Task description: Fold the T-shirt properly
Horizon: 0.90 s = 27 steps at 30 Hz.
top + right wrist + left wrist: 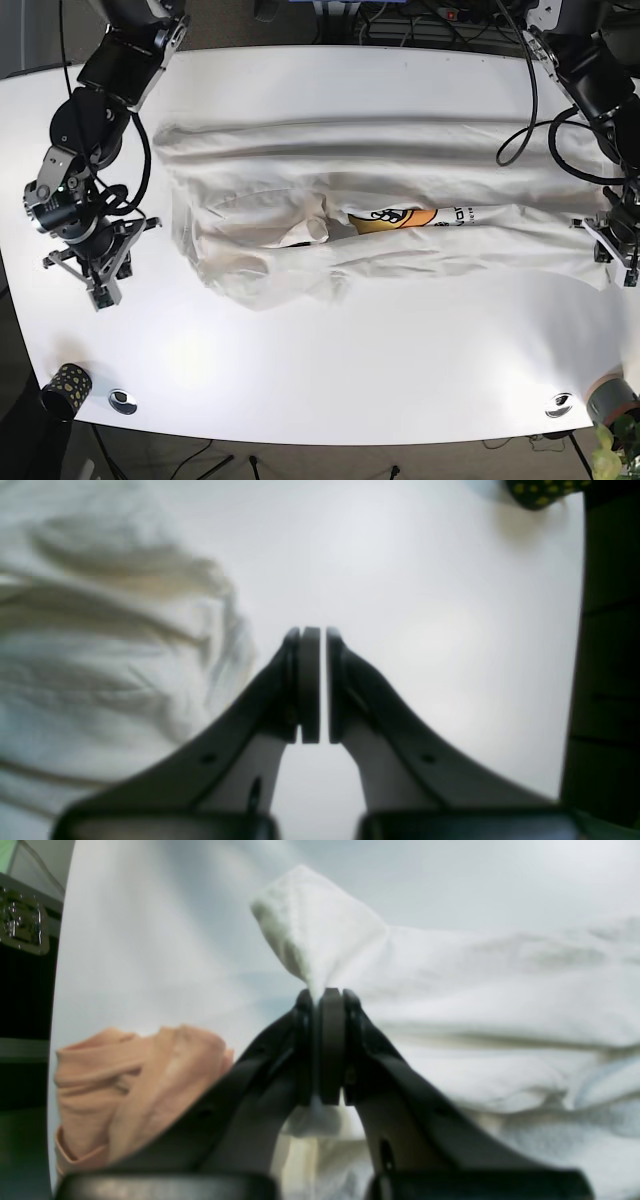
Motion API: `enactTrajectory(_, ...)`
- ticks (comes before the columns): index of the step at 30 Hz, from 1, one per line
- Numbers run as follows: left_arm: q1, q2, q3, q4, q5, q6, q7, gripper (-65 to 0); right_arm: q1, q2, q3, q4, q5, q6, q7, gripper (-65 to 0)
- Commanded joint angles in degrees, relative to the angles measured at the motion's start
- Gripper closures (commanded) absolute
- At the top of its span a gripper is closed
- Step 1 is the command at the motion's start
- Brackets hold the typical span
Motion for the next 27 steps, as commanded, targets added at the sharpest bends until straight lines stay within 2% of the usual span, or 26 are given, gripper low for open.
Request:
enactTrajectory(1,-0.3,-1.2,0.0,1.4,-0.7,-0.2,-1.2,0.0,-1.0,-0.4,-0.4,3.9,1.2,0.06,1.3,-1.4)
enactTrajectory(4,0.5,-1.2,0.0,1.3,-0.7,-0.2,-1.2,0.0,-1.9,-2.6,-0.3,4.1,0.9,0.06,1.3,-1.6)
enactTrajectory(6,0.8,-1.2,0.0,1.3,-0.7,-0.2,-1.2,0.0,-1.9,-3.2,-0.3,2.8,0.5,0.06,1.5,-3.3)
enactTrajectory(9,0.8,-1.2,0.0,1.3,-0.7,-0.2,-1.2,0.0,0.5,-3.4,-0.3,-0.9,0.8,0.06,1.6,-15.4)
enactTrajectory(11,0.8,-1.2,0.0,1.3,-0.7,-0.2,-1.2,0.0,3.1,-3.4,-0.3,-5.3,0.7,0.06,2.0,-29.5)
enactTrajectory(14,0.6,-1.2,0.0,1.3,-0.7,-0.2,-1.2,0.0,7.0,-3.3,-0.4,-11.5,0.7,0.06,5.5,-44.7)
enactTrajectory(17,0.6,-1.2,0.1,1.3,-0.7,-0.2,-1.2,0.0,11.3,-3.0,-0.5,-19.4,0.5,0.06,9.0,-53.7)
enactTrajectory(19,0.5,-1.2,0.2,1.3,-0.6,-0.2,-1.2,0.0,15.3,-2.6,-0.5,-26.6,0.5,0.06,10.6,-56.4)
enactTrajectory(22,0.5,-1.2,0.3,1.3,-0.6,-0.2,-1.2,0.0,19.8,-1.3,-0.6,-37.7,0.8,0.06,14.1,-56.1)
enactTrajectory(27,0.6,-1.2,0.3,1.3,-0.6,-0.2,-1.2,0.0,26.2,-0.9,-0.6,-54.4,0.5,0.06,19.3,-56.3)
